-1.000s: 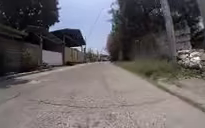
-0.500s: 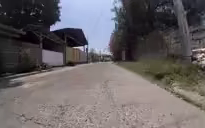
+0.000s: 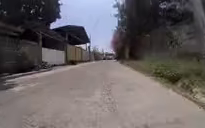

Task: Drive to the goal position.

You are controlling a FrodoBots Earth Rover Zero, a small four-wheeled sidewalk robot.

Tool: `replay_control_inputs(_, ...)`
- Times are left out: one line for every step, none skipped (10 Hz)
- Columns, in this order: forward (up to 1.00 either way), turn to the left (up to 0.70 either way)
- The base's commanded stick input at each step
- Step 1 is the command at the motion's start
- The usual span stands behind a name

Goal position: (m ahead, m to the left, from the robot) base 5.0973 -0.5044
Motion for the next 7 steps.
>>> replay_control_inputs(1.00,-0.40)
replay_control_inputs(1.00,-0.39)
replay_control_inputs(1.00,-0.31)
replay_control_inputs(1.00,-0.12)
replay_control_inputs(1.00,-0.05)
replay_control_inputs(1.00,-0.04)
replay_control_inputs(1.00,-0.05)
